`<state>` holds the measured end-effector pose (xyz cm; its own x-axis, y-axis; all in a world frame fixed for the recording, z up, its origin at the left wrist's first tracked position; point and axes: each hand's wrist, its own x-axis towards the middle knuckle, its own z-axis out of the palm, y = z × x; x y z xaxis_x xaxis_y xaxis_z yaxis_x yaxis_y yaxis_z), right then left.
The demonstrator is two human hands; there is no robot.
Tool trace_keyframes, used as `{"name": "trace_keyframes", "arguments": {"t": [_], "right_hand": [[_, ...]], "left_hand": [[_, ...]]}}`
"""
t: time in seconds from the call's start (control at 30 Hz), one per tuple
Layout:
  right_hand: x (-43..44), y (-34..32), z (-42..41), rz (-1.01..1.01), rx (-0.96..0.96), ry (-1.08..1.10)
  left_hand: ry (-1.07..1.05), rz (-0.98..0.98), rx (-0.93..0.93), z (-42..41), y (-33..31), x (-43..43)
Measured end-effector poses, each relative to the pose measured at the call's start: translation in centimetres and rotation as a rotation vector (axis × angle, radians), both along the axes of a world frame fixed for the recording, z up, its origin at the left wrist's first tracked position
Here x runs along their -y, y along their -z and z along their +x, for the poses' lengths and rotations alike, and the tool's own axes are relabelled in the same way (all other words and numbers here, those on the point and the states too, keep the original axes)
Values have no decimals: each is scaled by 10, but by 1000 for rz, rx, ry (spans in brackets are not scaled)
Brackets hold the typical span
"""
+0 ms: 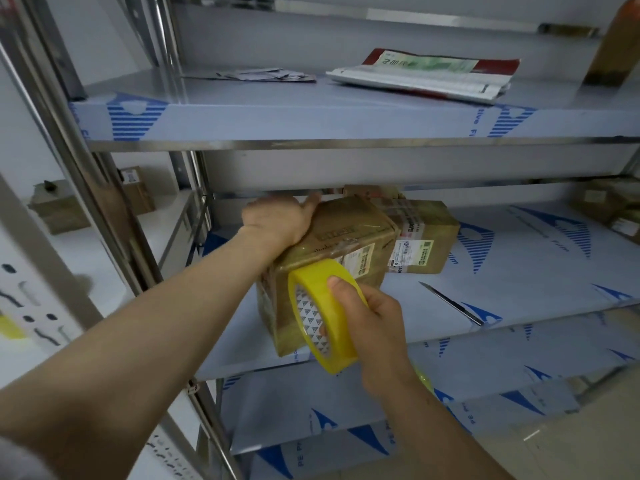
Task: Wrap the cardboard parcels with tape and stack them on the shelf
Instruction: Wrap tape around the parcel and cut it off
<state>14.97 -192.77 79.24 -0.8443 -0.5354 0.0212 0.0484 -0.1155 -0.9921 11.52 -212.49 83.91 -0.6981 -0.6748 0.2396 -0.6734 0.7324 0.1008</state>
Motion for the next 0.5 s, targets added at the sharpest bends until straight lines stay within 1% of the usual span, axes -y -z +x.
{"name": "trace_keyframes", "arguments": {"t": [0.03,0.07,0.13,0.17,0.2,0.3,0.33,0.4,0.43,0.47,0.5], "right_hand": [[-1,-1,0,14,1,-4],[-1,-2,-1,29,-1,-6],[0,-2,-1,34,9,-6],[1,-2,-2,22,19,-7],[2,-1,-3,15,23,-11],[2,-1,-7,62,-1,-4],[2,1,-8,59,-11,3],[3,3,-8,36,-6,11],[3,3,-8,28,2,11],[4,4,-9,20,9,2],[4,4,-9,21,11,-9]], "left_hand": [[7,-27,-51,0,-1,8],[12,-41,-54,-1,-1,17],[-1,-16,4,-4,-2,29],[-2,-3,7,-6,-1,30],[6,-29,-18,-7,2,28],[17,-197,-224,-4,11,15],[15,-213,-254,-3,12,13],[32,-111,-197,-3,13,16],[34,-4,-205,-2,8,18],[29,145,-271,-3,4,22],[24,304,-380,-1,1,26]]}}
